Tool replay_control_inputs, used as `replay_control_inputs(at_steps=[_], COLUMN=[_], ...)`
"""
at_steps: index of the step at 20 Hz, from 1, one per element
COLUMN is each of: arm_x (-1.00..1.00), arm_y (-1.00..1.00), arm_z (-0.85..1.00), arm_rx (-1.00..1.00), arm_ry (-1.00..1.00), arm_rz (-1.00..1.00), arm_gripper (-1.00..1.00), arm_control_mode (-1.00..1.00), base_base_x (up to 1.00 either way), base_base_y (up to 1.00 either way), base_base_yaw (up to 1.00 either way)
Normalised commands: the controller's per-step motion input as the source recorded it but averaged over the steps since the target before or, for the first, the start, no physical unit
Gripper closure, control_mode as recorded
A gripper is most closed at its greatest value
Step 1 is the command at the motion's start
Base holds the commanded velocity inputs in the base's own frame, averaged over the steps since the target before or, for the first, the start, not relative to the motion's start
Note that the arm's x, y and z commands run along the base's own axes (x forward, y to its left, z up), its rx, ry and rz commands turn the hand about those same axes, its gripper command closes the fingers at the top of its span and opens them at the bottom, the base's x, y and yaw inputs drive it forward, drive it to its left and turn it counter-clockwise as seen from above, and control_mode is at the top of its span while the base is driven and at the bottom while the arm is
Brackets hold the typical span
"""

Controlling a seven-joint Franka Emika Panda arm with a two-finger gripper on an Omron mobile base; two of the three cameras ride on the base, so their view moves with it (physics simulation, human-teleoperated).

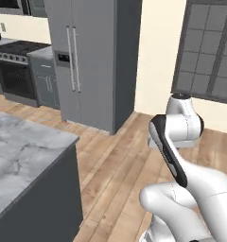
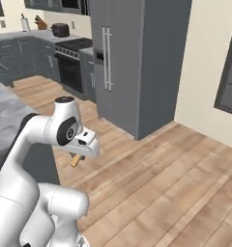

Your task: Pick up the metallic utensils from the counter and place them in the open drawer. Make sure not to pick up any wooden utensils.

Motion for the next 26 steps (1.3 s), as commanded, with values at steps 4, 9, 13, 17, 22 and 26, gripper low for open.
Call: replay_control_inputs(at_steps=[4,9,13,17,22,26], arm_x=[0.00,0.00,0.00,0.00,0.00,0.00], arm_y=[0.00,0.00,0.00,0.00,0.00,0.00], arm_z=[0.00,0.00,0.00,0.00,0.00,0.00], arm_rx=[0.00,0.00,0.00,0.00,0.00,0.00], arm_ry=[0.00,0.00,0.00,0.00,0.00,0.00], arm_rz=[0.00,0.00,0.00,0.00,0.00,0.00], arm_gripper=[1.00,1.00,1.00,1.00,1.00,1.00], arm_control_mode=[1.00,1.00,1.00,1.00,1.00,1.00], base_base_x=[1.00,0.92,0.97,1.00,1.00,1.00], base_base_y=[-0.61,-0.80,-0.92,-0.94,-0.92,-0.93], base_base_yaw=[0.57,0.59,0.53,0.52,0.53,0.53])
